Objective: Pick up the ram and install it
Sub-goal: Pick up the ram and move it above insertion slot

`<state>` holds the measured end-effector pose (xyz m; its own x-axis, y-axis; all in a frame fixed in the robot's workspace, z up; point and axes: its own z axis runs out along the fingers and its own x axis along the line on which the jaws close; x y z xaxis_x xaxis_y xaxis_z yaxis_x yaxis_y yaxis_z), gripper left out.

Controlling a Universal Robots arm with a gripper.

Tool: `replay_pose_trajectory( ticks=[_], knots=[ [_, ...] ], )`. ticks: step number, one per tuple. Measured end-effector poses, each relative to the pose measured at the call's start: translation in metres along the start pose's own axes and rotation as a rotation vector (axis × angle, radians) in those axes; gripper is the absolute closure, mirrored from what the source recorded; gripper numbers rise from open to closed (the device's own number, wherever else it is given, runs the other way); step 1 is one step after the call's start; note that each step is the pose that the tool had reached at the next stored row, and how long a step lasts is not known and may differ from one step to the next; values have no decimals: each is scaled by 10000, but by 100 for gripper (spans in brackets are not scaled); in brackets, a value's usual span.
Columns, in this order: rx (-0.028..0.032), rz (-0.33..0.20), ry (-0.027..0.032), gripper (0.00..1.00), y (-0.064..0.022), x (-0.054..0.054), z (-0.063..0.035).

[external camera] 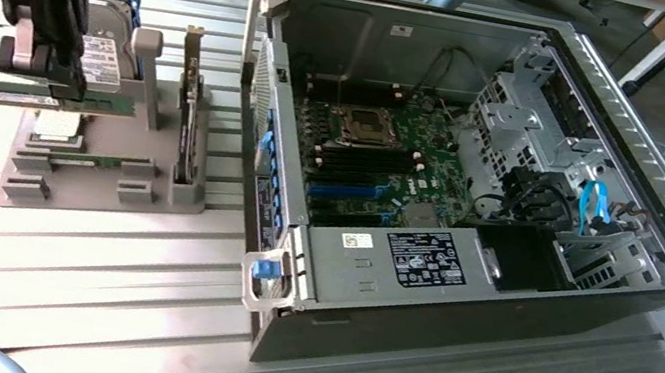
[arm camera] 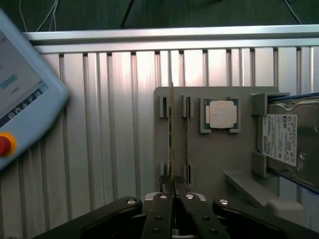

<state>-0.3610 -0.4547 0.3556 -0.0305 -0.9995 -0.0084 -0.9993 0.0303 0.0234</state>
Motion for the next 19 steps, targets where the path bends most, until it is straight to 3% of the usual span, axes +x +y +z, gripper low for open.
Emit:
replay_pose_trajectory(
  ticks=[19],
  knots=[
    [-1,0,1,88,7,-3,-357]
  ],
)
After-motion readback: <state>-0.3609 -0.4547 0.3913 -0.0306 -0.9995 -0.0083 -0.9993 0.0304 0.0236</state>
